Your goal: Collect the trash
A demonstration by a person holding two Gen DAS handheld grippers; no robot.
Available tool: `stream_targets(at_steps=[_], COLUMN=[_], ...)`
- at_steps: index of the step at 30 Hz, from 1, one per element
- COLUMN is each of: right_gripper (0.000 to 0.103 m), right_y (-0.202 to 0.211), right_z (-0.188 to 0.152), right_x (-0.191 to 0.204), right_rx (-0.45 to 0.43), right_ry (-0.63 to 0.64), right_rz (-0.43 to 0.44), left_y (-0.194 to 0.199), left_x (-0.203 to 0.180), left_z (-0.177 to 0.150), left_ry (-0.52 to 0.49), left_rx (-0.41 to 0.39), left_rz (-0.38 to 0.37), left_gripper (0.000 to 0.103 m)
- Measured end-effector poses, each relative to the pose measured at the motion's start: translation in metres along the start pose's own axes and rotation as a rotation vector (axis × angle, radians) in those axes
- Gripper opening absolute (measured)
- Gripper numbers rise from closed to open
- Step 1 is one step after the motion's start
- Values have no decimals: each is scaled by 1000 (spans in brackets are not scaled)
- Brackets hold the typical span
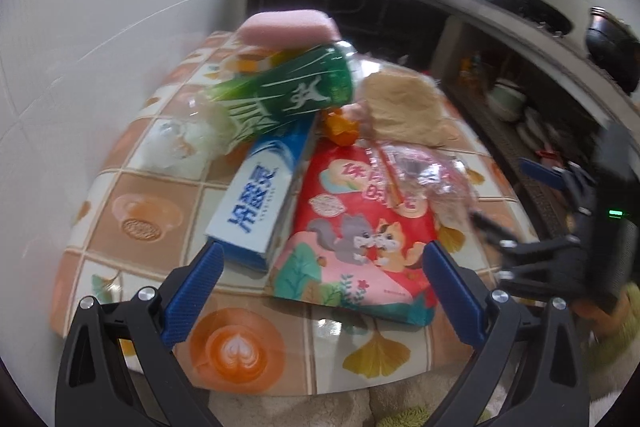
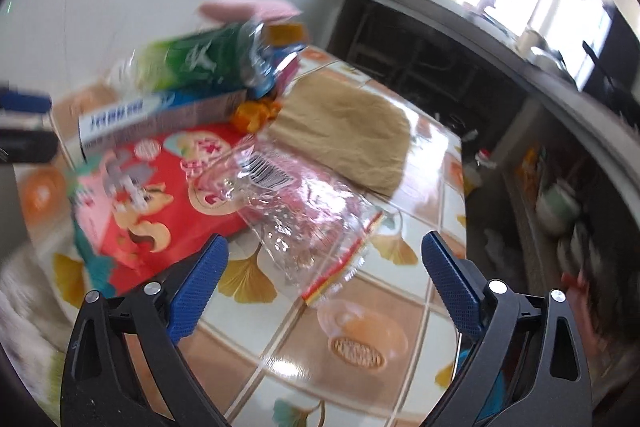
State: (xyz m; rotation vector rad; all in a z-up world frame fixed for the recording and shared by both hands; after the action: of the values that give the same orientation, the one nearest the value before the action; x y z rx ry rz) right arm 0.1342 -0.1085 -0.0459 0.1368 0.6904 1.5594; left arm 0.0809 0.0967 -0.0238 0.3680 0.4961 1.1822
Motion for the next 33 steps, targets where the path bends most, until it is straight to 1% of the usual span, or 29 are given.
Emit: stream_targets(at_steps=[1, 2, 4, 6, 7, 8, 9, 10, 11, 13, 14, 17, 18, 21, 24, 27, 28, 30, 33], right_gripper=[87, 83, 80, 67, 64, 55, 49, 38, 29, 25, 19, 12, 8, 5, 3, 3, 3, 3, 3], right_y=[-7, -11, -19, -27, -30, -33, -34, -35, -36, -30, -28, -16, -8, 9, 30, 50, 56, 62, 68], right_z=[0, 0, -1, -1, -3, -4, -6, -7, -9, -11, -10, -6, -5, -3, -2, -1, -2, -4, -9], right_x=[5, 10, 18, 28, 33, 35, 37, 38, 39, 39, 39, 37, 34, 24, 8, -13, -21, -30, -35], right_rx=[10, 17, 24, 31, 37, 47, 54, 66, 78, 70, 64, 42, 35, 27, 17, -2, -13, -30, -44], right_ry=[46, 83, 153, 218, 250, 273, 283, 289, 288, 291, 296, 287, 269, 198, 79, -78, -135, -207, -300], right_rz=[2, 2, -4, -22, -37, -47, -50, -52, -52, -67, -75, -100, -105, -114, -109, -102, -97, -105, -106], left_y=[0, -1, -4, -7, -8, -9, -10, -10, -11, -13, -13, -12, -11, -11, -10, -13, -17, -28, -41], left_x=[-1, -2, -5, -6, -7, -7, -8, -8, -11, -13, -15, -20, -22, -29, -39, -49, -53, -61, -73], left_z=[-1, -1, -3, -6, -7, -8, -9, -10, -12, -15, -16, -18, -18, -17, -18, -20, -21, -25, -31], left_ry=[-1, -4, -23, -34, -33, -29, -24, -20, -22, -39, -45, -59, -61, -69, -93, -120, -130, -166, -265], left_rx=[-6, -7, 0, 15, 23, 29, 34, 37, 44, 54, 57, 61, 60, 62, 70, 80, 86, 102, 113], left_rz=[-22, -32, -51, -63, -69, -75, -85, -95, -116, -133, -138, -171, -182, -208, -226, -238, -231, -196, -126], left_gripper=[97, 97, 97, 97, 97, 97, 97, 97, 97, 97, 97, 97, 97, 97, 97, 97, 97, 97, 97])
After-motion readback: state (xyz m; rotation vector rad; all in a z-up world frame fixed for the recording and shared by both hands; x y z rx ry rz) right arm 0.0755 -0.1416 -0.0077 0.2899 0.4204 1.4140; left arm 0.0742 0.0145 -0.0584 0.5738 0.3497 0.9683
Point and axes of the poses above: each gripper's, at about its wrist camera, not at the fingertips, and y roughly against the way its jaws point, x to its left, z to its top, the point moved 3 cm from there along -y, roughly the way its jaws point, and after that the axes turned 14 degrees about -x, right-handed, at the moved point
